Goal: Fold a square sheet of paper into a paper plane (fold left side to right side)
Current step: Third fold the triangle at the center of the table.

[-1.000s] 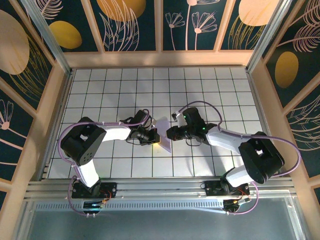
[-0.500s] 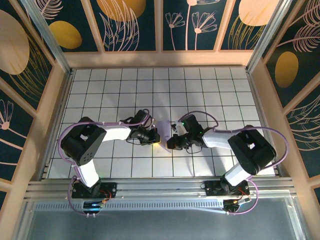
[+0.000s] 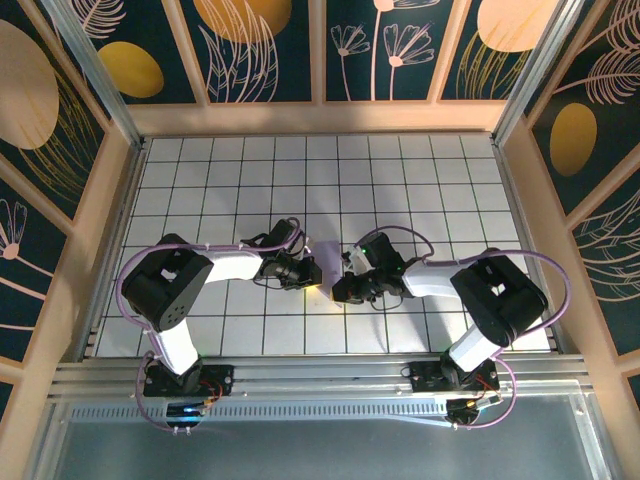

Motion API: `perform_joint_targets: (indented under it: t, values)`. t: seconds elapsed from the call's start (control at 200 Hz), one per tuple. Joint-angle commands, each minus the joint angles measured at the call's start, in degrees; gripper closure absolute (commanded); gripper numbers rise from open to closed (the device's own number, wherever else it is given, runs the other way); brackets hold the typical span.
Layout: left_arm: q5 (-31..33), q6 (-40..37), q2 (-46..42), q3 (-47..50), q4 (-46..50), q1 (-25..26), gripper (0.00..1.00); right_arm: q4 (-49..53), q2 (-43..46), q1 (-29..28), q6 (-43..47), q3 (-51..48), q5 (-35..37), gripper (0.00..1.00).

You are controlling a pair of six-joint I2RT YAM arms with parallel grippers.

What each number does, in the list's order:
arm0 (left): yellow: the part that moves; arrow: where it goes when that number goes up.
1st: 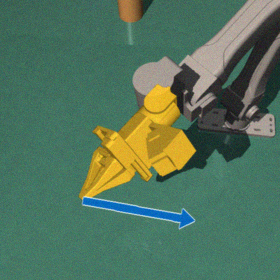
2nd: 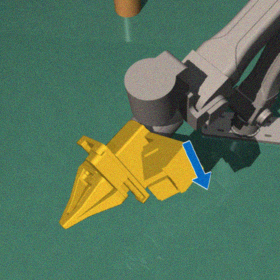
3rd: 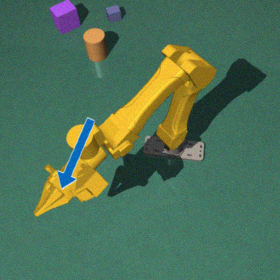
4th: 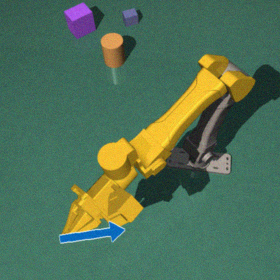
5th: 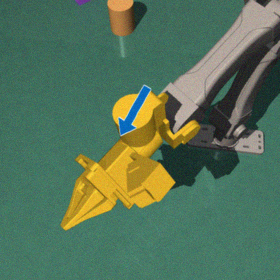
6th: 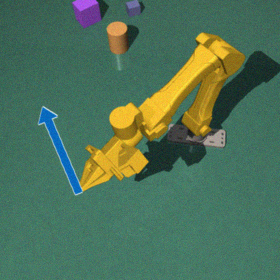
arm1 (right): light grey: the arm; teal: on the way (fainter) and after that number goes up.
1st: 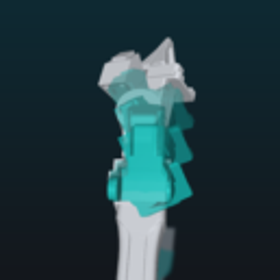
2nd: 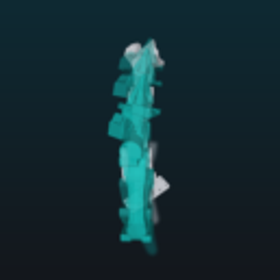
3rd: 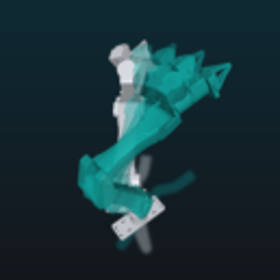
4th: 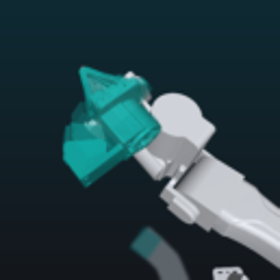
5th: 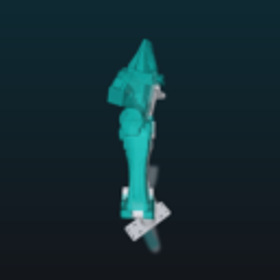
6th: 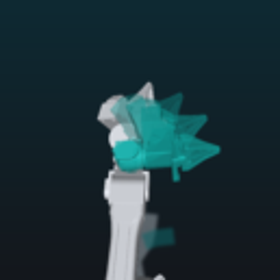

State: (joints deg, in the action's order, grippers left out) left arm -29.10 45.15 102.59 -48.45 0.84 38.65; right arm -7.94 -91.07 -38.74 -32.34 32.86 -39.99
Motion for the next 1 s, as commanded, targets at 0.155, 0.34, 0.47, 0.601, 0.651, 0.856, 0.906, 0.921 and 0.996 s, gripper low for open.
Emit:
perform_joint_targets:
  t: [0.155,0.34,0.47,0.601,0.651,0.856,0.906,0.921,0.996]
  values:
    - [2.31,0.12,1.35,-0.51,2.41,0.10,0.85,-1.11,-1.16,-0.98,-0.86,-1.34,0.52,1.00]
    - [2.38,0.25,1.48,-0.38,2.37,0.11,0.85,-1.24,-1.78,-1.25,-1.05,-1.57,0.64,1.00]
    - [2.31,0.17,1.50,-0.38,2.41,0.11,0.85,-1.20,-2.02,-1.34,-1.06,-1.57,0.97,1.00]
    - [2.37,0.15,1.60,-0.36,2.49,0.10,0.85,-0.90,-2.18,-1.42,-0.89,-1.47,1.39,1.00]
    - [2.50,0.30,1.65,-0.26,2.50,0.10,0.85,-0.55,-2.23,-1.42,-0.75,-1.40,1.81,1.00]
    - [3.09,0.31,1.99,-0.61,3.11,0.10,0.85,0.62,-1.90,-1.42,-0.45,-1.17,3.12,1.00]
    - [3.24,0.29,2.02,-0.73,3.19,0.09,0.86,0.91,-1.67,-1.45,-0.27,-1.11,3.42,1.00]
    - [3.25,0.24,2.08,-0.73,3.18,0.10,0.86,0.99,-1.63,-1.43,-0.27,-1.05,3.49,1.00]
    - [3.35,0.21,2.10,-0.73,3.29,0.08,0.86,1.43,-1.57,-1.42,-0.02,-0.90,3.69,1.00]
